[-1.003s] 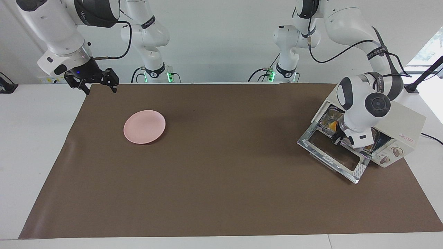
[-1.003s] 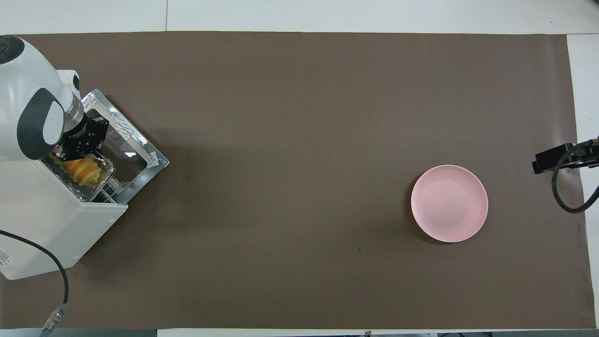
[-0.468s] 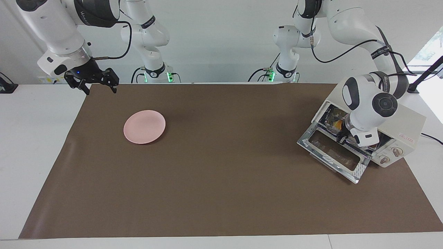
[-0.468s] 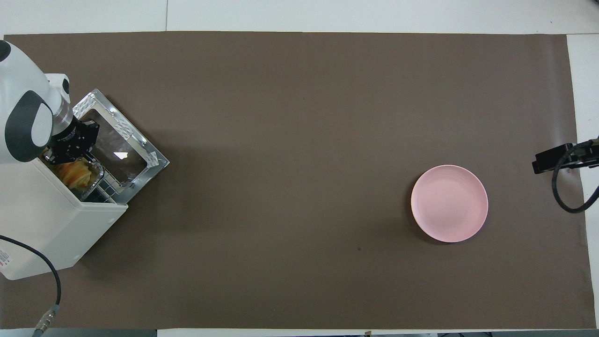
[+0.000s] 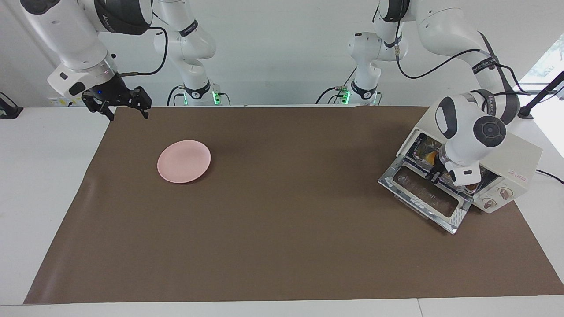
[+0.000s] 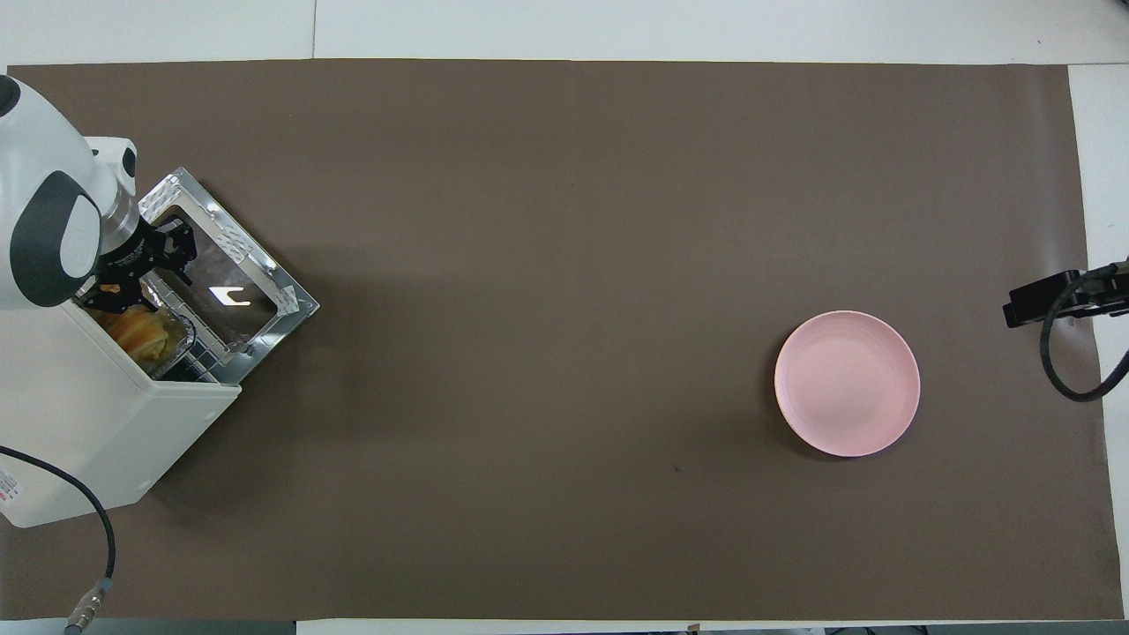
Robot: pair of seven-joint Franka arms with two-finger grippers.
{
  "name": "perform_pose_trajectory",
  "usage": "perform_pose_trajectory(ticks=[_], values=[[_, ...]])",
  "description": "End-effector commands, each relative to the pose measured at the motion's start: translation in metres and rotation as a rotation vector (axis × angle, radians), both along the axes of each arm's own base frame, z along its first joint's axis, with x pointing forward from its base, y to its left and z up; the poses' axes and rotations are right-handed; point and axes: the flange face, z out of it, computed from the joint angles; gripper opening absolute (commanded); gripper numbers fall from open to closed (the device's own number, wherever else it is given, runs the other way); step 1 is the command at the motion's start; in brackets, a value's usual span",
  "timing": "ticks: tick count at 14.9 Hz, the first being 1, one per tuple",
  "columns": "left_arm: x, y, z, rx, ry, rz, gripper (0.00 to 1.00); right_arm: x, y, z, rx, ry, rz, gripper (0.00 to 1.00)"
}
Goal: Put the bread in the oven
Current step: 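Lower the tray onto the oven rack and open the left gripper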
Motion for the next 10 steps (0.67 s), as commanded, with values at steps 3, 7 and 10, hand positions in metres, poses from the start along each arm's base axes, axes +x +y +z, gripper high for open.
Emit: perform_pose_trajectory(ticks=[3,7,10], values=[[0.013,-0.03,0.05,-0.008,-0.092,-0.178,1.0,-0.007,0.0,0.001,0.006,0.005,0.008,1.0],[0.025,-0.047,0.117,-0.011,-0.193,-0.229,1.0,-0.007,0.0,0.001,0.006,0.005,0.008,1.0],[-0.005,-0.043,0.178,-0.072,-0.146,-0.407,1.0,-0.007,0.0,0.001,0.006,0.005,0.008,1.0]])
